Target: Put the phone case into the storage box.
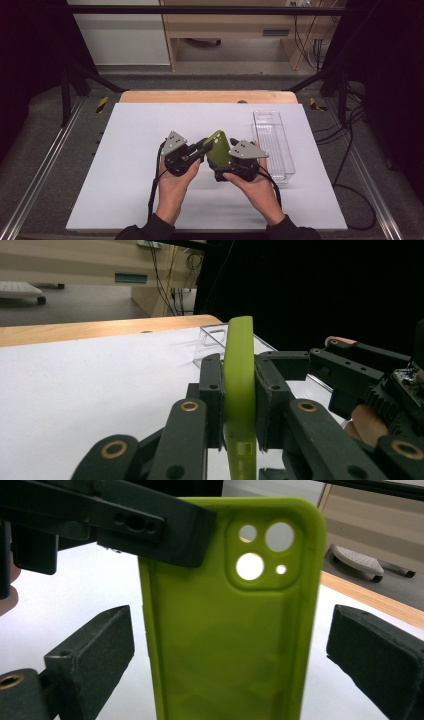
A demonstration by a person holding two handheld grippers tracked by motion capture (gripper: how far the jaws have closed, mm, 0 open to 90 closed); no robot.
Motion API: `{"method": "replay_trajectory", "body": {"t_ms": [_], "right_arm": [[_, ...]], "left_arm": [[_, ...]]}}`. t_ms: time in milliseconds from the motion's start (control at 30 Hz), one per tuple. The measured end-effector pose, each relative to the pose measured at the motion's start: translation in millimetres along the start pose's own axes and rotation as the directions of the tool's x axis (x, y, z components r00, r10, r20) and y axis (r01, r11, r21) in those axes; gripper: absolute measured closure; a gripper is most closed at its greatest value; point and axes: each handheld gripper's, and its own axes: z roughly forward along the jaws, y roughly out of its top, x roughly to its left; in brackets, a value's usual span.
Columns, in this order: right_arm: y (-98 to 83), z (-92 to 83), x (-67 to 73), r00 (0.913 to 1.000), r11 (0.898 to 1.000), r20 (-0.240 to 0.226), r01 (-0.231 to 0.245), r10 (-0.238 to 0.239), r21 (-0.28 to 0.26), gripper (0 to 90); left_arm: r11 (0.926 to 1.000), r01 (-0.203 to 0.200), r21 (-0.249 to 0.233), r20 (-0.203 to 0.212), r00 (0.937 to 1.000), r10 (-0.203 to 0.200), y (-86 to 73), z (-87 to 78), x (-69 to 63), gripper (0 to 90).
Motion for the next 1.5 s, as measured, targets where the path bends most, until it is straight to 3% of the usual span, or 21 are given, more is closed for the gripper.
{"method": "replay_trajectory", "body": {"t_ms": [400,600,933,1500], "right_arm": [[-3.2,2.2,-3.5,0.9997,1.000,0.010,-0.021,0.021,-0.004,6.8],[-3.7,2.1,-6.6,0.9980,0.998,0.002,-0.064,0.064,-0.015,7.5],[-5.2,3.4,-5.1,0.9978,0.997,0.006,-0.066,0.067,-0.026,13.4],[-8.1,6.1,-5.5,0.9964,0.996,-0.021,-0.081,0.082,0.020,15.9]], "left_arm": [[0.9999,-0.010,0.002,0.016,0.9998,0.010,1.0,4.5,-10.7,76.8],[0.9999,-0.011,0.004,0.014,0.9998,0.011,0.5,5.2,-11.0,76.8],[0.9999,-0.006,0.009,0.019,0.9998,0.006,-0.4,6.5,-12.5,76.8],[0.9996,0.011,0.024,0.020,0.9997,-0.011,-5.4,7.3,-9.0,76.8]]}}
